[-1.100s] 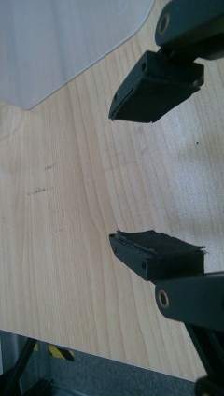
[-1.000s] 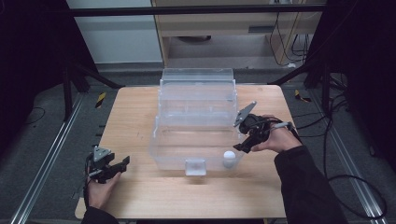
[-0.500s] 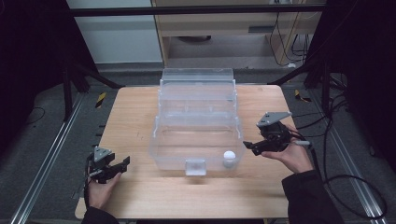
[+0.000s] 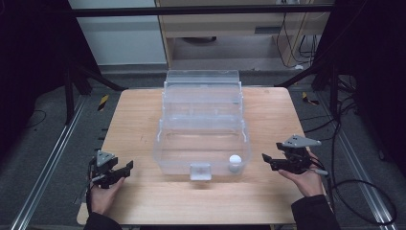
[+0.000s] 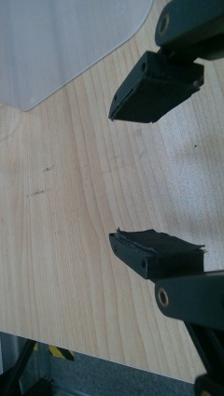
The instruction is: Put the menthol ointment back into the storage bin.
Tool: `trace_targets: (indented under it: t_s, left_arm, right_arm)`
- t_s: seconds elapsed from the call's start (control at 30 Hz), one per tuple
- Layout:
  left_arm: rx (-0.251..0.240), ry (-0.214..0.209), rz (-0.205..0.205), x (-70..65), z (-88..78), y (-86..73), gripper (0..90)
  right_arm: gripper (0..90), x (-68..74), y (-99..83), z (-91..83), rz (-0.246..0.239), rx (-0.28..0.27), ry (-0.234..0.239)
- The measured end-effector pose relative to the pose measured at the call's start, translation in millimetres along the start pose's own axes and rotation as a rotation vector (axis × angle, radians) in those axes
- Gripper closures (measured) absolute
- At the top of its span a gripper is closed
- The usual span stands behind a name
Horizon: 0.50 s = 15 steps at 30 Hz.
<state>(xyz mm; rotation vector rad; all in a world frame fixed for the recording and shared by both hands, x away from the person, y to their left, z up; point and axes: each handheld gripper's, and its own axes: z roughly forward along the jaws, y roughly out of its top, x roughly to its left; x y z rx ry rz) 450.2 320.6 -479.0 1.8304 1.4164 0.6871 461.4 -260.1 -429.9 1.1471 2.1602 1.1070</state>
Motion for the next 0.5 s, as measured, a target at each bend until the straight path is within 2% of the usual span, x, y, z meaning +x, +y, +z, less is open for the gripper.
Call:
trace_targets:
  t_s: [0.03, 0.07, 0.13, 0.23, 0.27, 0.3, 0.5]
  left_arm:
    - [0.000, 0.000, 0.000, 0.0, 0.0, 0.0, 36.1]
    - [0.001, -0.001, 0.001, 0.0, 0.0, 0.0, 36.1]
    - [0.007, 0.002, 0.000, 0.1, 0.3, -0.2, 39.1]
    - [0.004, 0.001, -0.004, 1.2, -1.2, -0.3, 42.2]
    - [0.004, 0.001, -0.004, 1.2, -1.2, -0.3, 43.0]
    - [0.003, 0.003, -0.008, 2.2, -1.5, -0.3, 43.9]
    - [0.005, 0.005, -0.011, 3.7, -0.8, -0.7, 45.3]
  right_arm:
    - [23.5, -4.6, -9.0, 1.1, 0.026, -0.017, -0.041]
    - [23.5, -4.6, -9.0, 1.1, 0.026, -0.017, -0.041]
    - [17.0, -12.8, -22.7, 3.9, 0.093, -0.012, -0.077]
    - [14.3, -20.1, -38.0, 6.3, 0.138, 0.006, -0.109]
    - [14.3, -20.1, -38.0, 6.3, 0.138, 0.006, -0.109]
    - [13.0, -25.6, -47.6, 8.3, 0.174, 0.023, -0.120]
    - [10.8, -31.7, -56.8, 13.1, 0.207, 0.040, -0.146]
